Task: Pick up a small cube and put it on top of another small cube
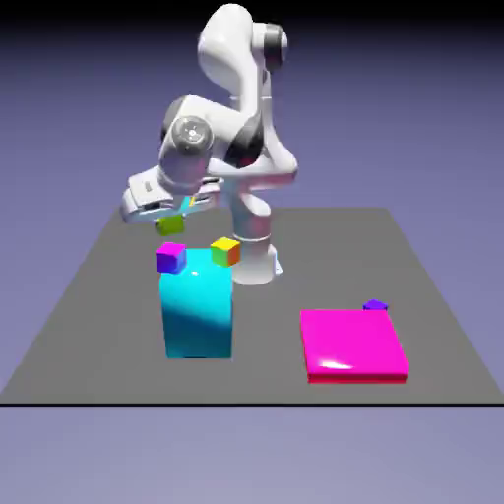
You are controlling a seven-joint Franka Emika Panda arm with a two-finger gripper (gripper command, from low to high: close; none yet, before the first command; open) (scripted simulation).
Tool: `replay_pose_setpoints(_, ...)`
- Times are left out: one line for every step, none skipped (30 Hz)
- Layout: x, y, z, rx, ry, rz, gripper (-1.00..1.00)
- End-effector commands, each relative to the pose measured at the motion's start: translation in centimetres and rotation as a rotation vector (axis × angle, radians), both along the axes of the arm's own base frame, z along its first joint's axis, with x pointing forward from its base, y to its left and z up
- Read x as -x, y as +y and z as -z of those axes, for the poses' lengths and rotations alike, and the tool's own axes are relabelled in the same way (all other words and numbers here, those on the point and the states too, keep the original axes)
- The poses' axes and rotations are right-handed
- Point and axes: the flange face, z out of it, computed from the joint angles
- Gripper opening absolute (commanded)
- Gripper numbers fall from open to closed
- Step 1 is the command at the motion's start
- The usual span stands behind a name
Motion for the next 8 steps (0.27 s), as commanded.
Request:
replay_pose_setpoints(0.6,-0.4,1.3,0.003,0.0,-0.001,-1.0)
replay_pose_setpoints(1.2,-0.8,2.5,0.003,0.0,-0.001,-1.0)
replay_pose_setpoints(1.8,-1.2,3.8,0.003,0.0,-0.001,-1.0)
replay_pose_setpoints(2.5,-1.5,5.1,0.002,0.0,-0.001,-1.0)
replay_pose_setpoints(2.9,-1.6,5.7,0.001,0.0,-0.001,-1.0)
replay_pose_setpoints(2.9,-1.6,5.7,0.001,0.0,-0.001,1.0)
replay_pose_setpoints(2.9,-1.6,5.7,0.001,0.0,-0.001,1.0)
replay_pose_setpoints(2.2,-1.3,4.5,0.003,0.0,-0.001,1.0)
